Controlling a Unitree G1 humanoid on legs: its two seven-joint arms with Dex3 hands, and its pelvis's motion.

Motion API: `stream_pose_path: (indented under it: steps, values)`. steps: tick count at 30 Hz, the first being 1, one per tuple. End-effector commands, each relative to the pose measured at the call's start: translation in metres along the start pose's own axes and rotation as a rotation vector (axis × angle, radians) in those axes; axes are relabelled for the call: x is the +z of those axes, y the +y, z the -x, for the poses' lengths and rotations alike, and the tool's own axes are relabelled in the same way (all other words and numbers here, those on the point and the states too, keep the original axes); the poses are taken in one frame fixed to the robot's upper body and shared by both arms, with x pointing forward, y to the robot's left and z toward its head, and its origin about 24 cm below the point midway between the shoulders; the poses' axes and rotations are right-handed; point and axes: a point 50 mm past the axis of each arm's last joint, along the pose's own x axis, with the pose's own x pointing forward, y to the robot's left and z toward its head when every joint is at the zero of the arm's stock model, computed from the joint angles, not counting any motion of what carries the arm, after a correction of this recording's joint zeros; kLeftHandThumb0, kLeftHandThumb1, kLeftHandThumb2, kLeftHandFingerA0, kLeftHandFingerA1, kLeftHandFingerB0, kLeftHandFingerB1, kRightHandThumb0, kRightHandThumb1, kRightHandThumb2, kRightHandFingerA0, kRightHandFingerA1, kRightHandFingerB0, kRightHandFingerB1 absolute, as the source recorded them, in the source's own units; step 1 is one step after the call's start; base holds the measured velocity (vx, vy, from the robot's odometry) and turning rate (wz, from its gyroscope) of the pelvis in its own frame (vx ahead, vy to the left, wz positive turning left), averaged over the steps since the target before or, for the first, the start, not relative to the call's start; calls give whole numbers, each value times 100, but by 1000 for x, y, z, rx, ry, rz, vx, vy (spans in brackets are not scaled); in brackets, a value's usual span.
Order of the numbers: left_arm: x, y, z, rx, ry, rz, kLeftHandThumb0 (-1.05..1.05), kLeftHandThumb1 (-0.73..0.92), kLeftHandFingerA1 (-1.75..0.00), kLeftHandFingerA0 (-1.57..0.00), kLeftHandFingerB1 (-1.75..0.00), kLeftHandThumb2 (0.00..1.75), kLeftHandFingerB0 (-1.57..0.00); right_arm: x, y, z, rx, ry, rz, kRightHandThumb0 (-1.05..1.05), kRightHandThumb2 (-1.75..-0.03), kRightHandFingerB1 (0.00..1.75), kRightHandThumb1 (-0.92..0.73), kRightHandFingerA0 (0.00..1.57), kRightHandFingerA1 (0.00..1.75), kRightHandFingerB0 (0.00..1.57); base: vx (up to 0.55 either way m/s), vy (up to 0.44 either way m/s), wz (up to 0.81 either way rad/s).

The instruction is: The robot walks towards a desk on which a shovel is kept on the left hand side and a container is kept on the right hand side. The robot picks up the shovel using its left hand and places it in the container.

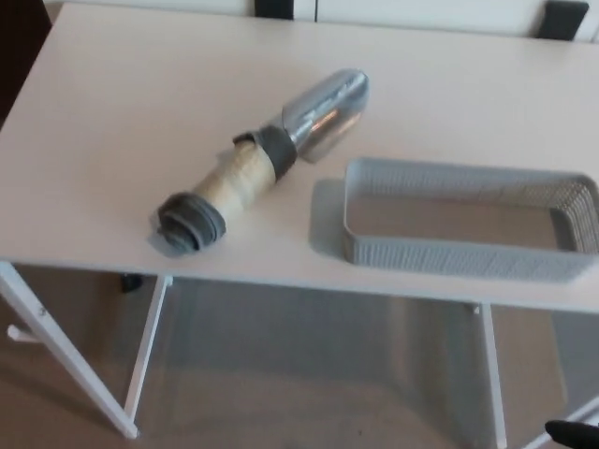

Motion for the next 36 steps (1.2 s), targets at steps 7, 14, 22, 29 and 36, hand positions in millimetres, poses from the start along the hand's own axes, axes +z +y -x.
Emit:
stream_pose_path:
  steps: [7, 14, 22, 29, 36]
  values:
    - [-5, 5, 10, 10, -5, 1, -28, 52, -43, -34, -36, 62, -34, -3, -2, 3, -26, 20, 80, -28, -54, 46, -47, 69, 55, 53, 96, -113, -3]
    - [-25, 8, 32, 17, 54, 19, -29, 49, -43, -34, -37, 62, -33, -29, 3, 27, -36, 167, 84, -22, -53, 50, -48, 67, 62, 50, 55, -114, 0]
    - [-29, 7, 36, 8, 72, 19, -29, 49, -43, -34, -37, 62, -33, -36, 5, 36, -24, 198, 73, -25, -54, 49, -49, 69, 63, 50, -1, 143, -6]
    - [-36, 5, 41, 2, 94, 21, -29, 49, -43, -34, -37, 62, -33, -42, 3, 43, -27, 217, 78, -25, -54, 49, -49, 69, 63, 50, -26, 47, 4]
    - [-36, 2, 40, -1, 95, 28, -29, 49, -43, -34, -37, 62, -33, -40, 0, 42, -32, 214, 84, -25, -54, 49, -49, 69, 63, 50, 43, -79, 8]
